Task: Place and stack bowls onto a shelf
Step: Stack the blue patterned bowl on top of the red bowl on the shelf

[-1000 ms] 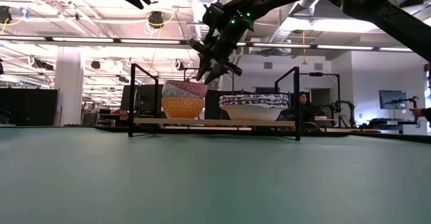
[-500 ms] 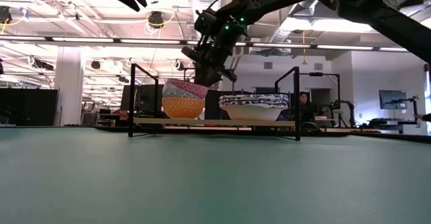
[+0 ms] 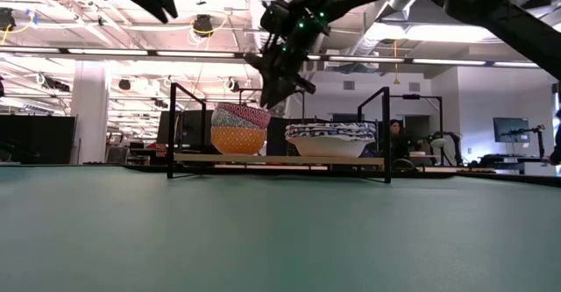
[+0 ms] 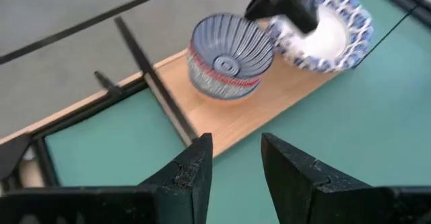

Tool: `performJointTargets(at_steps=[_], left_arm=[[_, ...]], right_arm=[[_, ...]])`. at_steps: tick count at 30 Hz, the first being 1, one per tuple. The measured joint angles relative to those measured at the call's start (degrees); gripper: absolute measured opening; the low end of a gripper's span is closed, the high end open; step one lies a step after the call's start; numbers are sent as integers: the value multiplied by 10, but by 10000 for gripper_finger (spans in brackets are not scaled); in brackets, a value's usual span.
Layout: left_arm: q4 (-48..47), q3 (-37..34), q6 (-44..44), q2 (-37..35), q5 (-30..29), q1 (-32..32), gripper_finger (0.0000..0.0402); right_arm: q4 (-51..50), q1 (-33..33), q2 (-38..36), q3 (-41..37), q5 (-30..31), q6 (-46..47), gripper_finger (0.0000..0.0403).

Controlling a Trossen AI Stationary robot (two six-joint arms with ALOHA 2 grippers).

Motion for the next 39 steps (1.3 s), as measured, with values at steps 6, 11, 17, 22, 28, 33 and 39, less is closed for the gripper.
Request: performJointTargets(at_steps=[6,11,17,22,28,33,39], left_arm=[[-30,-39,-41,-16,28,-31,112],[-26,-97,-106,-45,49,-76,112],[-25,-117,-146,-63,91,-123,112],[-43,-119,-136,-60,190,-166,112],[-20,-195,-194,-59,235,-244,112],[53,-282,-284,-59,271,-298,112],[117,-332,-365,-59,285,-363,112]], right_arm=[[17,-13,4,-25,11,-9,107],[30,-13,4,-51,9,-23,107],[17,-4,-3,-53,2,-31,107],[12,4,-31,-54,-3,-44,107],[57,19,-55,-53,-38,-85,107],[142,50,-40,-53,-89,-118,107],[193,69,-6,-59,-87,-136,107]])
